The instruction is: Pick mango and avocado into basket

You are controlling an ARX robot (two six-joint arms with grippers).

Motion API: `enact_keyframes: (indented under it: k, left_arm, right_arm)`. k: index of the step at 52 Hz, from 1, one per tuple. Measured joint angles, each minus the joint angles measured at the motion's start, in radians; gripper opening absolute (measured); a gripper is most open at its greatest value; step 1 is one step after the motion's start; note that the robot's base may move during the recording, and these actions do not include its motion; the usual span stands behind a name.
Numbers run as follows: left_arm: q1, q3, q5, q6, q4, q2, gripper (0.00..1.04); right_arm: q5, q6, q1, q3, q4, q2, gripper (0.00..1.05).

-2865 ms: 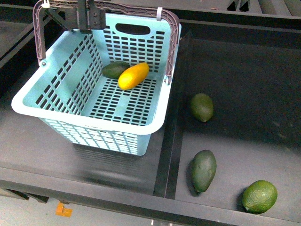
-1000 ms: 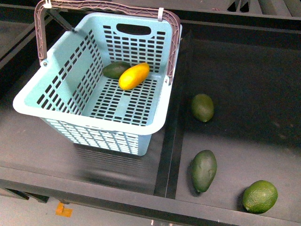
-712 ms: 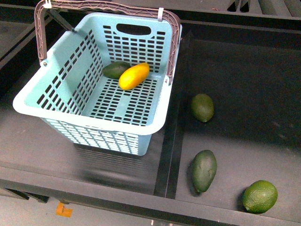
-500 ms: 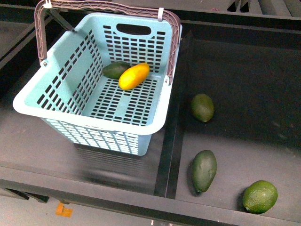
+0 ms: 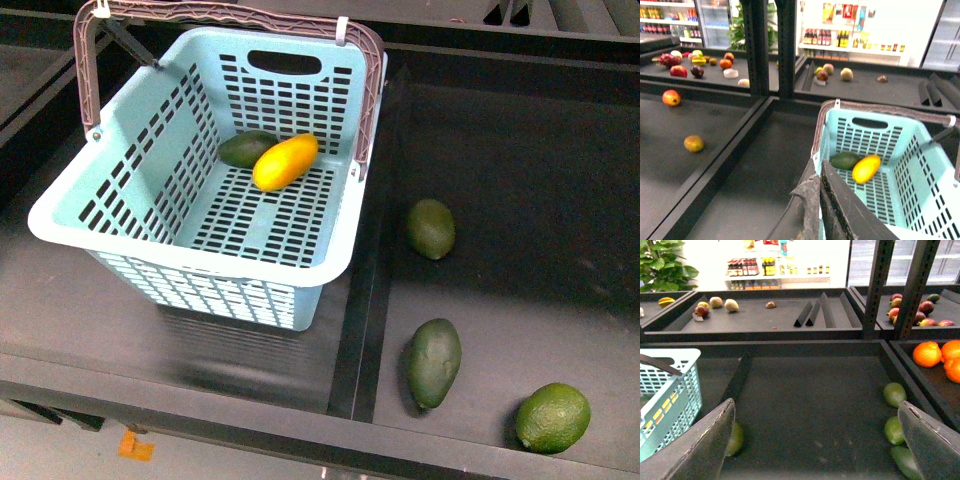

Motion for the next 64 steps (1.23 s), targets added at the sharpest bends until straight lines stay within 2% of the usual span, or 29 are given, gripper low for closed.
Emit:
enact_keyframes:
  k: [25, 28, 34, 41, 47, 48, 64]
  left_arm:
    - [0.0, 0.0, 0.0, -0.001, -0.008, -0.021, 0.03]
    - [0.0, 0.0, 0.0, 0.0, -0.008, -0.021, 0.16]
    - [0.0, 0.0, 0.0, 0.0, -0.008, -0.021, 0.36]
    - [0.0, 0.0, 0.0, 0.0, -0.008, -0.021, 0.73]
    - [0.0, 0.0, 0.0, 0.0, -0.008, -0.021, 0.96]
    - [0.0, 0.0, 0.0, 0.0, -0.008, -0.021, 0.98]
    - [0.0, 0.0, 0.0, 0.002, -0.008, -0.021, 0.97]
  right_arm:
    - [0.0, 0.0, 0.0, 0.0, 0.0, 0.0, 0.96]
    - [0.0, 0.0, 0.0, 0.0, 0.0, 0.0, 0.96]
    - [0.0, 0.0, 0.0, 0.0, 0.0, 0.0, 0.96]
    - [0.0, 0.0, 0.0, 0.0, 0.0, 0.0, 0.96]
    - [0.0, 0.0, 0.0, 0.0, 0.0, 0.0, 0.96]
    - [0.0, 0.0, 0.0, 0.0, 0.0, 0.0, 0.96]
    - [0.0, 0.0, 0.0, 0.0, 0.0, 0.0, 0.96]
